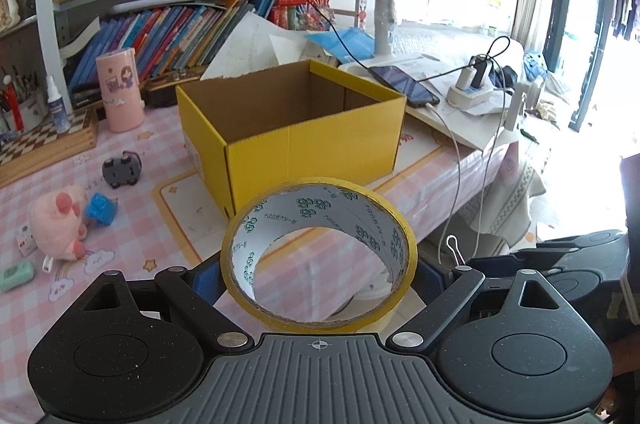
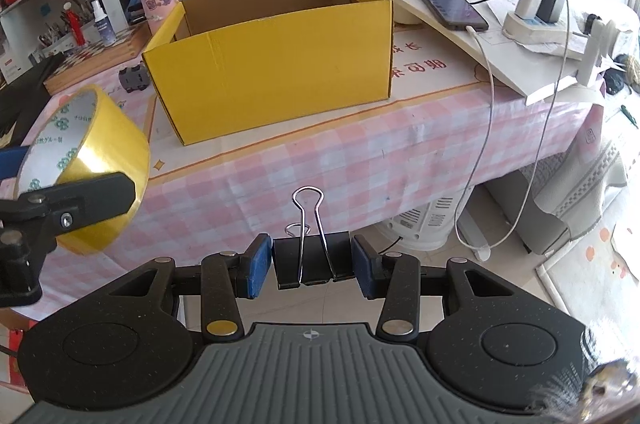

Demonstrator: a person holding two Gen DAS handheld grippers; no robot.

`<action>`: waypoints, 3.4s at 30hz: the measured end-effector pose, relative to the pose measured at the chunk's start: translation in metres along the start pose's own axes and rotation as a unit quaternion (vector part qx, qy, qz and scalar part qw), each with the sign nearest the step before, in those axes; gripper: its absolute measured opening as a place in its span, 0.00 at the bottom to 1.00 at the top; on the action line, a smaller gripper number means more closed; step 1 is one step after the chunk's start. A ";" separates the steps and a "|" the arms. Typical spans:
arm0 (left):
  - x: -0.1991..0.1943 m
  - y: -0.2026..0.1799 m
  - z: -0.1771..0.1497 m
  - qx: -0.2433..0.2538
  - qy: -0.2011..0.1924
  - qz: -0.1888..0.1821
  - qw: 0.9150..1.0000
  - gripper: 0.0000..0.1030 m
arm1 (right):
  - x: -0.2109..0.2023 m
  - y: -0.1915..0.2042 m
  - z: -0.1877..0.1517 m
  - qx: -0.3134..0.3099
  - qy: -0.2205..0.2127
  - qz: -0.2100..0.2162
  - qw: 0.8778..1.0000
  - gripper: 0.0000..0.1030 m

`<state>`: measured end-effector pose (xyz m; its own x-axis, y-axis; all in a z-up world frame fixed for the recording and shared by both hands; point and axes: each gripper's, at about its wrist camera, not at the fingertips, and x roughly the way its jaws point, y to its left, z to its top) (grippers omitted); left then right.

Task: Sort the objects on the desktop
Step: 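Carry the tape roll and binder clip toward the yellow cardboard box, then lower the binder clip into the box and open the right tool, then lower the tape roll into the box and open the left tool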

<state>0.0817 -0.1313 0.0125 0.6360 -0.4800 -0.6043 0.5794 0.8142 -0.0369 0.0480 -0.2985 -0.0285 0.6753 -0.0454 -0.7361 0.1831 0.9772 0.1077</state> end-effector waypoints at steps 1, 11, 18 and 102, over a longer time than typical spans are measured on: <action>0.002 0.000 0.003 0.000 -0.002 0.000 1.000 0.90 | 0.001 -0.002 0.003 -0.001 -0.001 0.000 1.000 0.40; 0.020 -0.001 0.041 0.000 -0.043 0.013 0.999 0.90 | 0.002 -0.020 0.055 -0.016 -0.057 0.005 0.998 0.40; 0.034 -0.005 0.075 -0.006 -0.073 0.038 0.997 0.90 | 0.001 -0.034 0.104 -0.039 -0.103 0.026 0.994 0.40; 0.182 0.028 0.138 -0.045 0.063 0.139 0.987 0.91 | 0.191 0.000 0.268 -0.311 0.010 0.140 0.940 0.57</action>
<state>0.2842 -0.2414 0.0114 0.6916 -0.1945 -0.6956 0.3403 0.9372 0.0763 0.3677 -0.3632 0.0100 0.6199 0.2291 -0.7505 -0.4574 0.8827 -0.1083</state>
